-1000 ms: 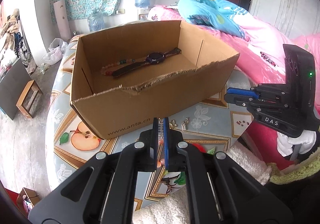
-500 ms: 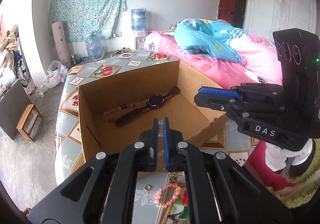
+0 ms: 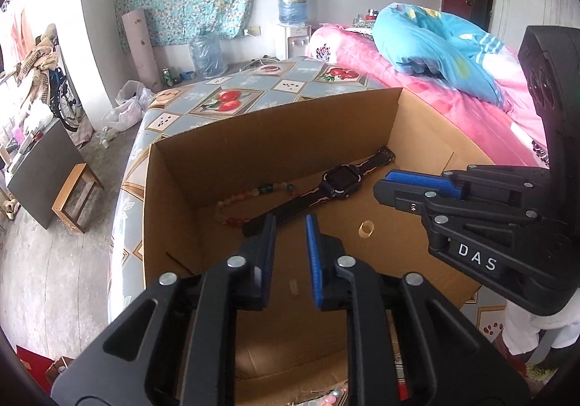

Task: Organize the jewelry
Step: 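Carry both held items over the cardboard box and open both grippers, then withdraw both grippers from the box back over the table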

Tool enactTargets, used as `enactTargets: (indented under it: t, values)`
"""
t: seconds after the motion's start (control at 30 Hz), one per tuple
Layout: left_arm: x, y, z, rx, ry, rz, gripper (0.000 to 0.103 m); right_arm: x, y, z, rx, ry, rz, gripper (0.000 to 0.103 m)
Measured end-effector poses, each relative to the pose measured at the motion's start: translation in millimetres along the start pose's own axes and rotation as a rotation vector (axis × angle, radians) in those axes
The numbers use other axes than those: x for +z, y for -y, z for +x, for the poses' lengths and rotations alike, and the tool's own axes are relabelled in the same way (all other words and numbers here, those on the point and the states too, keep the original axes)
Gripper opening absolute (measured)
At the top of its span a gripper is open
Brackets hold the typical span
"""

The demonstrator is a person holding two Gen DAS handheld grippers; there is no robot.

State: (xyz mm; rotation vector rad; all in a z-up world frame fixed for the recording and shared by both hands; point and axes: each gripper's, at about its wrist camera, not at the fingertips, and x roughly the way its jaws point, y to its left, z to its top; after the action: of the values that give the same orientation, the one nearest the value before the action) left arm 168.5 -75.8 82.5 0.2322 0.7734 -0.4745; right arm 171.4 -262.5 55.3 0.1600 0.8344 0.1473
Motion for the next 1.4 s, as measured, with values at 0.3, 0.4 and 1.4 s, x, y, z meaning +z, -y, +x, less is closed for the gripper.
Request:
enactTargets:
  t: [0.3,0.4,1.4]
  values:
    - [-4,-6,-38,-0.015,0.111,-0.038,0.036,-4,-3,-30,0.032,0.093,-0.009,0.024]
    - [-11,-9,-63,-0.037,0.177,-0.051,0.04,-10,-2,-51,0.049,0.144,-0.026,0.024]
    - [-155,19,-15,-0.229,-0.223,-0.082,0.05,-114,4,-76,0.099,0.031,-0.013,0.024]
